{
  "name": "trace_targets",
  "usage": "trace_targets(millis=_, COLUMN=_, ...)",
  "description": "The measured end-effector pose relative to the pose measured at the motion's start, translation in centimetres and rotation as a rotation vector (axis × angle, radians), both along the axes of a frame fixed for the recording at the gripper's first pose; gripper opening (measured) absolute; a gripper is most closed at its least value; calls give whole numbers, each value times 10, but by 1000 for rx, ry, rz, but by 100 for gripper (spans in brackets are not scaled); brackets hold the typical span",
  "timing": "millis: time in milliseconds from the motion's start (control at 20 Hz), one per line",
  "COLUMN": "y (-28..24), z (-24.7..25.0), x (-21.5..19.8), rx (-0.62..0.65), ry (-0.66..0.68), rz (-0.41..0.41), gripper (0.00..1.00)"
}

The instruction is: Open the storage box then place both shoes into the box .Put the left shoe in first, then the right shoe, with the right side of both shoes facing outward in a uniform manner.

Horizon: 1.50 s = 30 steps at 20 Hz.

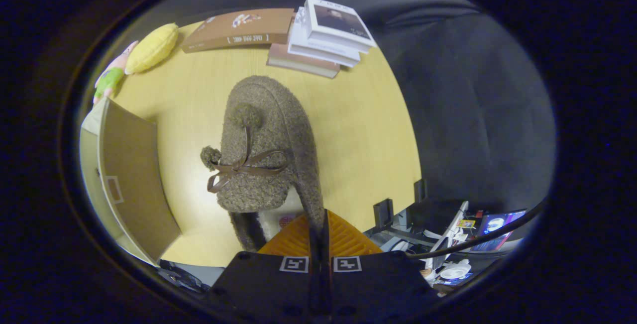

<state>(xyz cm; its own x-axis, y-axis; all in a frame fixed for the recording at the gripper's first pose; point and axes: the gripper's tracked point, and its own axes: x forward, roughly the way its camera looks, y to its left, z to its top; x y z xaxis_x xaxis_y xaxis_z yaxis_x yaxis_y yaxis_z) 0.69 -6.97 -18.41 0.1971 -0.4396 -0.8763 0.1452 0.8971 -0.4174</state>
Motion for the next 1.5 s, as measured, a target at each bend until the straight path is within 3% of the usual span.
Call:
trace_targets(millis=400, y=90, z=87, x=-1, rx=-96, ry=-126, rz=106, gripper=4)
trace_targets(millis=650, y=178, z=96, x=5, rx=-36, ry=-149, rz=186, gripper=4)
trace_targets(millis=1050, y=269, z=49, x=3, rx=77, ry=-116, rz=178, gripper=4)
trace_targets(millis=1500, y=273, z=-45, x=-1, rx=122, ry=25, rz=108, gripper=7)
